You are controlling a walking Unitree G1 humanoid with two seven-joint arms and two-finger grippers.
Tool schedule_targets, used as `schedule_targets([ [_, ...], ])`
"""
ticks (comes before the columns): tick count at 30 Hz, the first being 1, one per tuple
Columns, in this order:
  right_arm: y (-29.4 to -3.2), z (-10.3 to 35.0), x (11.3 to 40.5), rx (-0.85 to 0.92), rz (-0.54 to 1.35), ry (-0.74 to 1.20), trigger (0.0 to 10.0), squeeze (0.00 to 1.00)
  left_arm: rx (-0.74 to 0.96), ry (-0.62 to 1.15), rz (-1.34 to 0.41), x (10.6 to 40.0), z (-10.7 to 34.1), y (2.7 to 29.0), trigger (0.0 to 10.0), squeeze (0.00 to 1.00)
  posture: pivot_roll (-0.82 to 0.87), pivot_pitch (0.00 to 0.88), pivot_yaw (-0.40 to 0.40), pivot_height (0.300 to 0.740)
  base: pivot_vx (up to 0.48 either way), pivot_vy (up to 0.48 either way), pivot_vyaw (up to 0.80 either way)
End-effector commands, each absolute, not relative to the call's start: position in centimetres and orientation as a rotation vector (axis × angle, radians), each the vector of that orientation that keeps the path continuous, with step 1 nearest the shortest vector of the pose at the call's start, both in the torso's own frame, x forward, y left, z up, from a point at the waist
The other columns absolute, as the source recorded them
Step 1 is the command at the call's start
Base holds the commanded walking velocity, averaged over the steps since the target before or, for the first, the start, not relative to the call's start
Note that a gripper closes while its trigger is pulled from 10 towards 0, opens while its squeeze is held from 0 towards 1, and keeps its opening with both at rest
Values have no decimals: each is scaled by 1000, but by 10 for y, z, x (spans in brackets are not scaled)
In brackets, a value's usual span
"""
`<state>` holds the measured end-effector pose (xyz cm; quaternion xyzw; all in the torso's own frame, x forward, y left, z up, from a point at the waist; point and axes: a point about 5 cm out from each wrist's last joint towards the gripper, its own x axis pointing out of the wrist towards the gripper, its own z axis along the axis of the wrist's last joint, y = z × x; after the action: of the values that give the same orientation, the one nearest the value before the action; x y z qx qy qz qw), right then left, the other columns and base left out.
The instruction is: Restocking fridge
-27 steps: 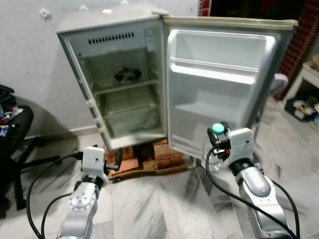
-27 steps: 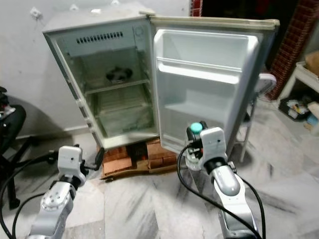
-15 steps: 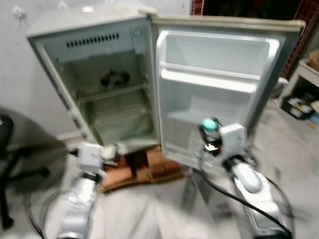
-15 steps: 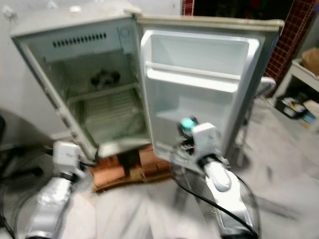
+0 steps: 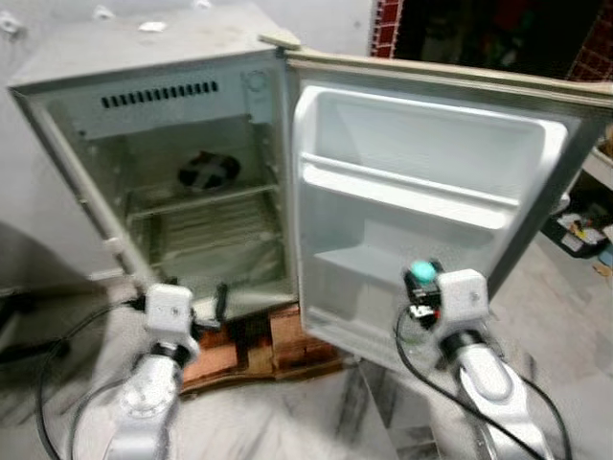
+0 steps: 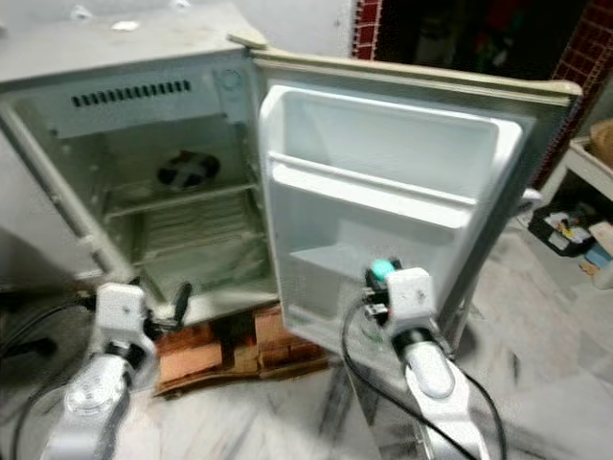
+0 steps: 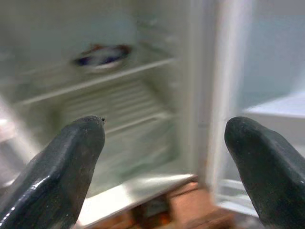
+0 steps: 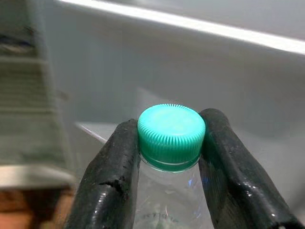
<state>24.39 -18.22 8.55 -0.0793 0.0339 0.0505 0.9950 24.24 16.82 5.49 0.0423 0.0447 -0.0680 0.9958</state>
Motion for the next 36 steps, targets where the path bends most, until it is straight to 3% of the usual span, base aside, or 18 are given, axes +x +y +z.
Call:
schedule_targets([
  [1,-187,89,240,-171,62,51,10000,0,173,50,-148,232,59,172,10000,0,-26,9,-7,740,0,0,0],
  [11,-195,78,228,-131,19,112,10000,0,180,43,-166,224,63,165,10000,0,-5,3,-38,740,0,0,0],
  [16,-185,82,244,-129,68,79,10000,0,174,30,-154,231,65,161,10000,0,4,0,-50,740,0,0,0],
  [24,-191,89,256,-113,48,67,10000,0,128,29,-153,239,69,166,10000,0,-5,0,-39,740,0,0,0],
  [36,-188,89,257,-104,59,53,10000,0,119,30,-190,243,69,161,10000,0,-18,0,-23,740,340,0,-111],
])
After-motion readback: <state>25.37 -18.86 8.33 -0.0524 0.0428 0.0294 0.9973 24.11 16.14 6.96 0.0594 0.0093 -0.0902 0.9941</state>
